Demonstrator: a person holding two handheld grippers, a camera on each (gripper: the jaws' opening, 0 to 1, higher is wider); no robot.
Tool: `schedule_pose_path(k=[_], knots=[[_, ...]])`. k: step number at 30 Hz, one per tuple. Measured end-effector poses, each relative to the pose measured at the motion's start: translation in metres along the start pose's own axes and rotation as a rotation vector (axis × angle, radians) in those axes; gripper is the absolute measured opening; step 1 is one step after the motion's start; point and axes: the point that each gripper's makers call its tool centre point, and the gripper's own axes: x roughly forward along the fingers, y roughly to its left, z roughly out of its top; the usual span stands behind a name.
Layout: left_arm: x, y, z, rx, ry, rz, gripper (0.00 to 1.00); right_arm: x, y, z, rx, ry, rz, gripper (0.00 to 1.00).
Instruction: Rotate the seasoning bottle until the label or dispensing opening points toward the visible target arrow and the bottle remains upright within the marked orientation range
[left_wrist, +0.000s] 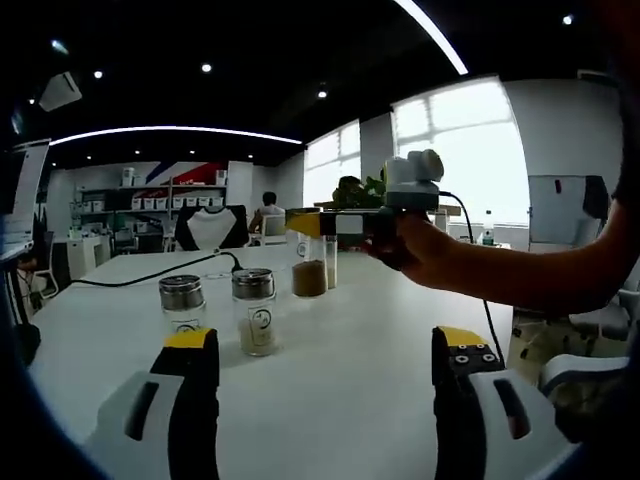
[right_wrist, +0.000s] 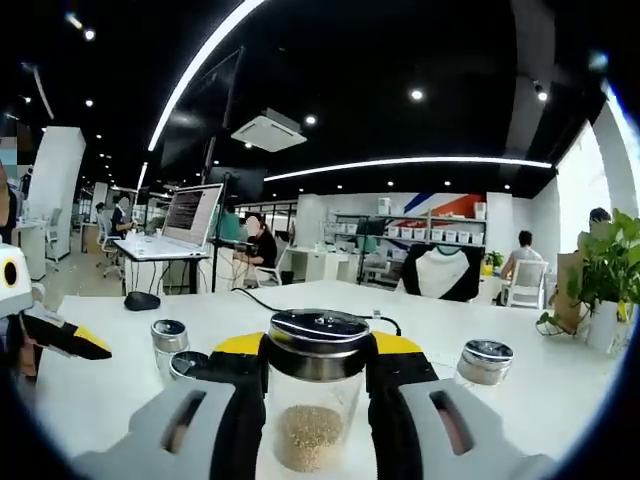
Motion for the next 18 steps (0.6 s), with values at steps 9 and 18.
schedule_pose_path(k=[9, 18], knots=[[0.007, -0.005, 0.002, -0.012, -0.017, -0.019, 0.84, -0.021, 0.030, 0.007, -0.023, -0.033, 0.045, 0.36], [0.013, -0.006, -0.001, -0.008, -0.006, -0.050, 0.76, -0.042, 0.077, 0.012, 0.038, -0.071, 0.231, 0.36]])
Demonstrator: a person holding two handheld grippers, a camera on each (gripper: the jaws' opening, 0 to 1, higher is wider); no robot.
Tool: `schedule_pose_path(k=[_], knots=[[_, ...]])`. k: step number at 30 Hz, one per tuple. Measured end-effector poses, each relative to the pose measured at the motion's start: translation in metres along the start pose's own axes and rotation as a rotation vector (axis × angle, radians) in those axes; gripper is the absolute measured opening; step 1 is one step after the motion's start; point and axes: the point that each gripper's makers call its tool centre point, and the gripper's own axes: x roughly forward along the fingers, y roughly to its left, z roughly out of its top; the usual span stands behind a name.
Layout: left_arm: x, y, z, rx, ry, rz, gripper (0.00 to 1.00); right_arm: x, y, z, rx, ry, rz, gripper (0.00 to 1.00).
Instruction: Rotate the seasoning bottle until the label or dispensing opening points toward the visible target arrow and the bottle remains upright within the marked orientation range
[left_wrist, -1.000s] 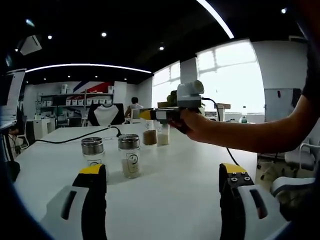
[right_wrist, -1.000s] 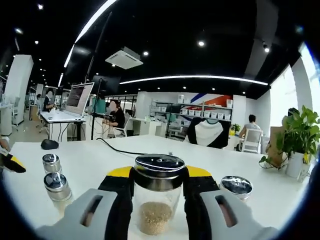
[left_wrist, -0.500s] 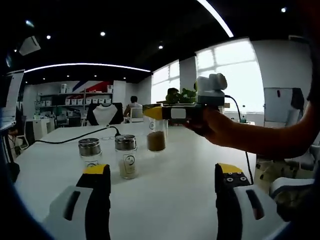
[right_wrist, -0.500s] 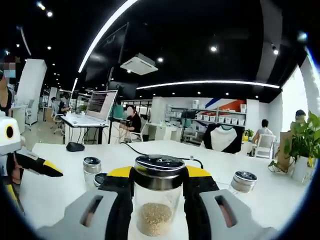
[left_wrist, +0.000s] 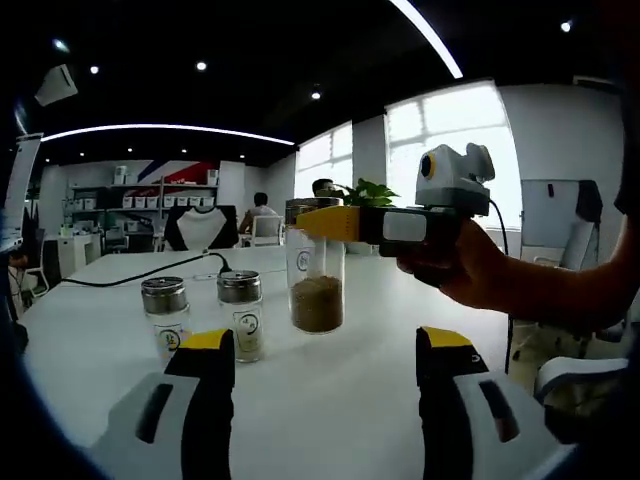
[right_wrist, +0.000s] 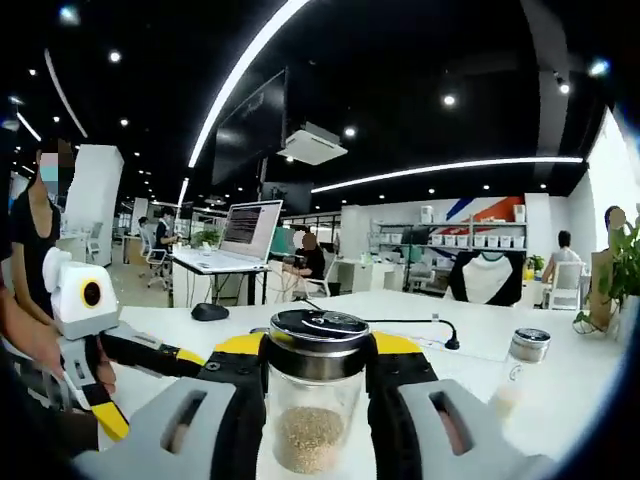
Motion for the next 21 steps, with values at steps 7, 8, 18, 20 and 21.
schedule_pose_path(k=[7, 8, 18, 20, 21], knots=[[0.002, -0.002, -0.004, 0.026, 0.008, -0.021, 0.65, -0.007, 0.028, -0.006, 0.023, -0.013, 0.092, 0.36], [0.002, -0.002, -0.004, 0.029, 0.010, -0.024, 0.63, -0.007, 0.031, -0.006, 0.025, -0.014, 0.102, 0.36], [0.006, -0.016, 0.000, 0.114, 0.011, -0.117, 0.48, -0.017, 0.070, -0.007, 0.010, -0.024, 0.220, 0.36], [0.006, -0.018, 0.000, 0.113, 0.011, -0.128, 0.48, -0.020, 0.077, -0.005, 0.018, -0.032, 0.255, 0.36], [0.006, -0.019, 0.000, 0.109, 0.011, -0.134, 0.48, -0.021, 0.080, -0.004, 0.022, -0.040, 0.271, 0.36]])
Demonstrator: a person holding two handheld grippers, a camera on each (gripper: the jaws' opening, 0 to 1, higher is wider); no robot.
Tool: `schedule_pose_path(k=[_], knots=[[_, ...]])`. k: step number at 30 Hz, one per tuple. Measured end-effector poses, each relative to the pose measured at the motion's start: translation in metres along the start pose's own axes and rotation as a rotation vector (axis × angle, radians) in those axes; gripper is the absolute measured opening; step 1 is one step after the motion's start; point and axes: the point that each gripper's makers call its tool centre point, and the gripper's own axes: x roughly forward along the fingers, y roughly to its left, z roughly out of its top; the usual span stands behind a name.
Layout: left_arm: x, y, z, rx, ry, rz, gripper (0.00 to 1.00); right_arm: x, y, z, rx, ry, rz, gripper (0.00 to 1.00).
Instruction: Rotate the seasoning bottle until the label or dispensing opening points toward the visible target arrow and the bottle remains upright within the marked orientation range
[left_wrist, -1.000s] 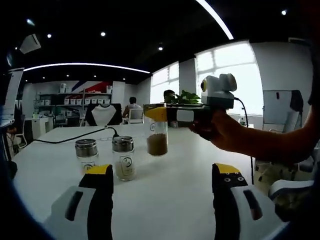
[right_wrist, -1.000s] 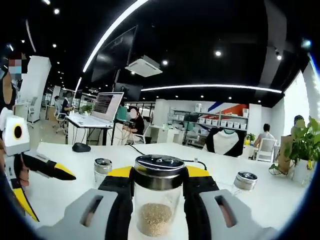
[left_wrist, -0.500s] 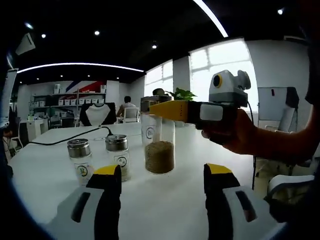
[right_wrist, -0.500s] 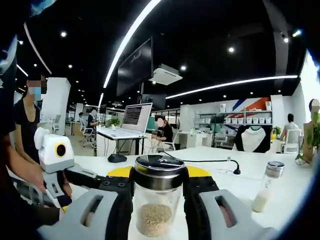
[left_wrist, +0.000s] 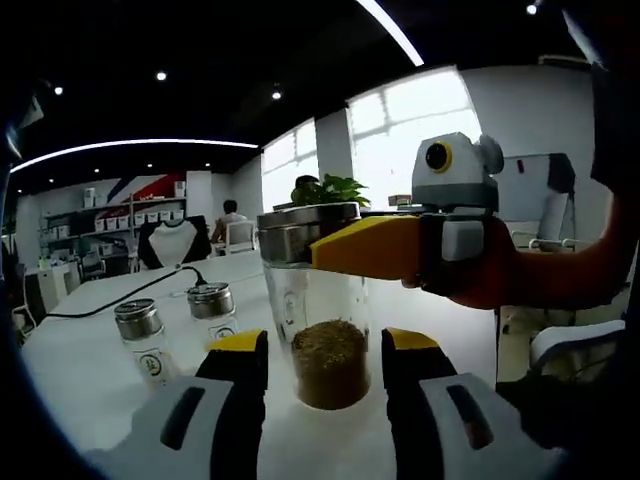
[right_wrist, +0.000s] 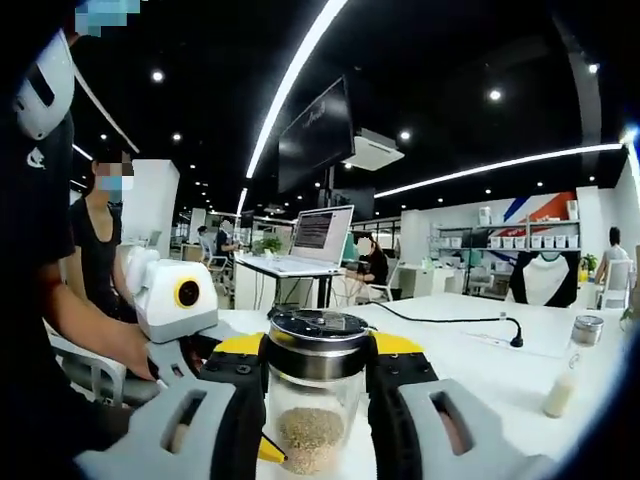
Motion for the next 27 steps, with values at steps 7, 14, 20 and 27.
schedule_pose_path(k=[7, 14, 20, 27], knots=[[0.000, -0.005, -0.003, -0.014, -0.008, -0.028, 0.44, 0.002, 0.011, -0.005, -0.005, 0.009, 0.032, 0.36], [-0.004, -0.009, -0.003, -0.037, 0.012, -0.003, 0.42, 0.000, 0.015, -0.005, 0.025, -0.010, 0.015, 0.37], [-0.008, 0.005, 0.004, 0.021, 0.008, 0.132, 0.42, 0.005, 0.008, 0.003, 0.063, -0.068, -0.100, 0.37], [-0.011, 0.013, -0.002, 0.096, 0.063, 0.244, 0.42, 0.012, 0.003, -0.005, 0.115, -0.041, -0.197, 0.38]])
